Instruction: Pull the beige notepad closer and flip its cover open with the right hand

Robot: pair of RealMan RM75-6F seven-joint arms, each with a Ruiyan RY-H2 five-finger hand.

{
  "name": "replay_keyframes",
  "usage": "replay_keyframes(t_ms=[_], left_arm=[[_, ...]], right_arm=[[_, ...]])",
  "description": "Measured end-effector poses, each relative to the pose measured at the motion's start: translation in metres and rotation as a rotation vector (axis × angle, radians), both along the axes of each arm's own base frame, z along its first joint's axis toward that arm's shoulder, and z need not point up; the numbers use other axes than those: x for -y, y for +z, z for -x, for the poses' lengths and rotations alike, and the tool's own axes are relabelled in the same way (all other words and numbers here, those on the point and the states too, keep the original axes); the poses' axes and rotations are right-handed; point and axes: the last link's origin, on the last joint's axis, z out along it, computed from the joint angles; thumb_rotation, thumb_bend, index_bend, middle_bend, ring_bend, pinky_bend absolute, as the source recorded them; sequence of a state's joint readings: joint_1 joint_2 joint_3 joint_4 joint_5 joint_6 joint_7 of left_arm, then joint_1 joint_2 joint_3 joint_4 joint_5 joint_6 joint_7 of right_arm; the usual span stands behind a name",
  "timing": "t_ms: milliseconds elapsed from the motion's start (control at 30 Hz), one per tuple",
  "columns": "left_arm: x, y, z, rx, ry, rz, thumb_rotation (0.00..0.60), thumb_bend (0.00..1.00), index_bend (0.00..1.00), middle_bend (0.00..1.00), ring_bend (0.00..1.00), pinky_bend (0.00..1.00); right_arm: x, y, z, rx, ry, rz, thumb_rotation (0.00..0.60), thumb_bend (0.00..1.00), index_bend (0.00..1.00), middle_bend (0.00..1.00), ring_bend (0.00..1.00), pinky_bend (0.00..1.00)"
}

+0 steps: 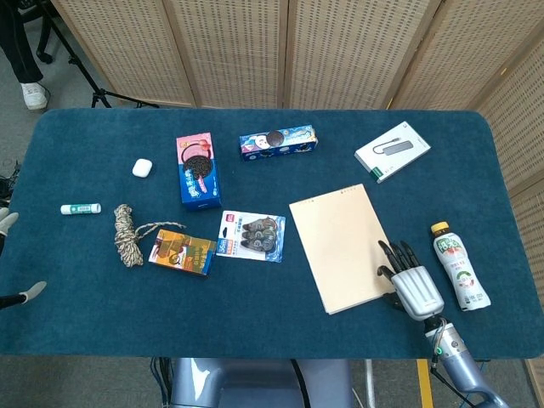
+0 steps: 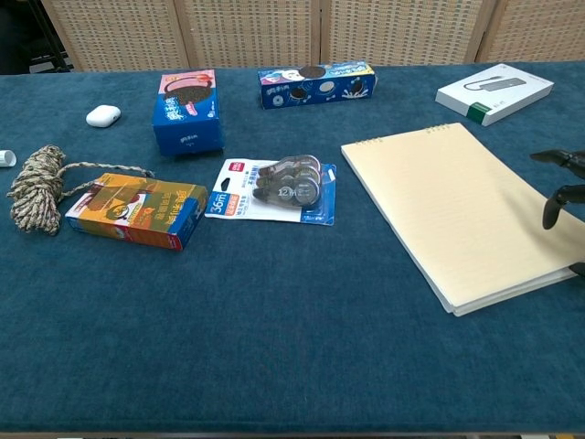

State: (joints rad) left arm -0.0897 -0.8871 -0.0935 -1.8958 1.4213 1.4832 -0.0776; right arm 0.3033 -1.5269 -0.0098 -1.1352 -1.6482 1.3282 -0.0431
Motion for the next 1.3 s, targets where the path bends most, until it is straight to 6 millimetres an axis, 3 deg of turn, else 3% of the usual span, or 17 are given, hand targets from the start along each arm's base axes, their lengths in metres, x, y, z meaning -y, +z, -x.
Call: replay_keyframes(t_ms=[400,867,1133,1300], left_arm=[[-0.001,-0.001,0.0,-0.002,0.003,0.004,0.6,0.0,0.0,0.0,0.0,0.0],[-0.002,-0.002,0.0,-0.006,0.004,0.008,0.6,0.0,0.0,0.0,0.0,0.0],[-0.001,-0.002,0.0,-0.005,0.004,0.007,0.6,0.0,0.0,0.0,0.0,0.0],[-0.002,-0.002,0.0,-0.006,0.005,0.006,0.6,0.0,0.0,0.0,0.0,0.0]], right_arm=[[0.013,0.003,-0.011,0.074,0.007,0.048,0.6,0.34,0.4,0.0,0.0,0.0],[0.034,-0.01,-0.026,0.072,0.008,0.042,0.6,0.34,0.4,0.0,0.0,0.0],[0.045,-0.018,-0.031,0.072,0.002,0.035,0.6,0.5,0.4,0.0,0.0,0.0],[0.051,-0.022,-0.032,0.064,-0.002,0.029,0.6,0.55,0.4,0.0,0.0,0.0]])
